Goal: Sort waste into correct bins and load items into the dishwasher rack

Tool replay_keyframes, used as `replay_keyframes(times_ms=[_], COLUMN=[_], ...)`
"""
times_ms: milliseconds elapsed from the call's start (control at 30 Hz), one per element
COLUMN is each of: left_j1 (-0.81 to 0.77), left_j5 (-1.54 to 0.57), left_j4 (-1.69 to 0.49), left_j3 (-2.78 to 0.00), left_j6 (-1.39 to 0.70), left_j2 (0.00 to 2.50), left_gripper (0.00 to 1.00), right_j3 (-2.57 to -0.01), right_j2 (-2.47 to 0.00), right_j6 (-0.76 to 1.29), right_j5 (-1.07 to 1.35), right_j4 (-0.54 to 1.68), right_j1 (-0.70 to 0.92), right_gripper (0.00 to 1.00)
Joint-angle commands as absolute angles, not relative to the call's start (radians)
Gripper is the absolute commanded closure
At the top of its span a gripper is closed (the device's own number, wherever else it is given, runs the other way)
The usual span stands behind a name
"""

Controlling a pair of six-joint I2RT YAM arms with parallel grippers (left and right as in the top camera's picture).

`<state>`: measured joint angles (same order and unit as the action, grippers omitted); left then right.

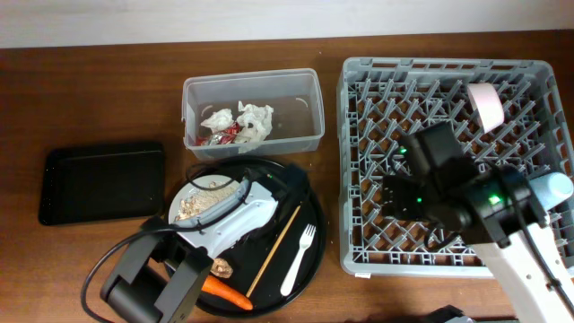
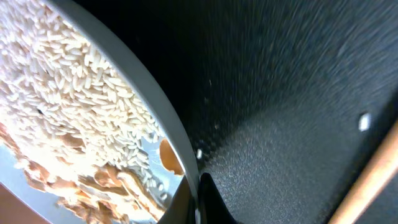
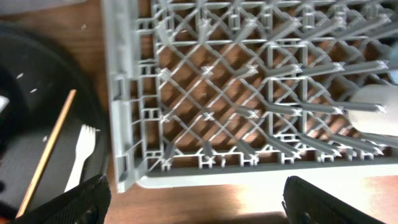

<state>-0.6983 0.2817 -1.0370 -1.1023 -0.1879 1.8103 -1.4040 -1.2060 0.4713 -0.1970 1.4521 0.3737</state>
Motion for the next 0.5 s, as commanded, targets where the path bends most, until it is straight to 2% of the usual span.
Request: replay_keyframes(times_ms=[0, 167, 233, 400, 467], left_j1=[-0.686, -0.685, -0.673, -0.496, -0.385], left_j5=[0.366, 0.407, 0.427, 0.413, 0.338], left_j4=[-1.151, -1.299, -1.33, -1.311, -1.26], left_j3=[-1.266, -1.406, -1.439, -1.503, -1.504], left_j6=[-0.197, -0.197, -0.197, -0.194, -0.162], left_j2=[1.817, 1.817, 1.817, 1.791, 1.772], left_gripper=[1.0, 0.99, 1.0, 1.0, 1.0], right_j3=[-1.4, -1.4, -1.4, -1.4, -1.4], right_j2=[-1.155, -1.125, -1.125, -1.126, -1.126], right_j6=[0.471, 0.305, 0.299, 0.299, 0.298], right_j5=[-0.226, -0.222, -0.191, -0.192, -0.178], right_j4=[1.479, 1.52, 1.522, 1.522, 1.522], right_j1=[0.25, -0.073, -0.142, -0.166, -0.166], right_gripper=[0.05, 0.04, 0.04, 0.04, 0.01])
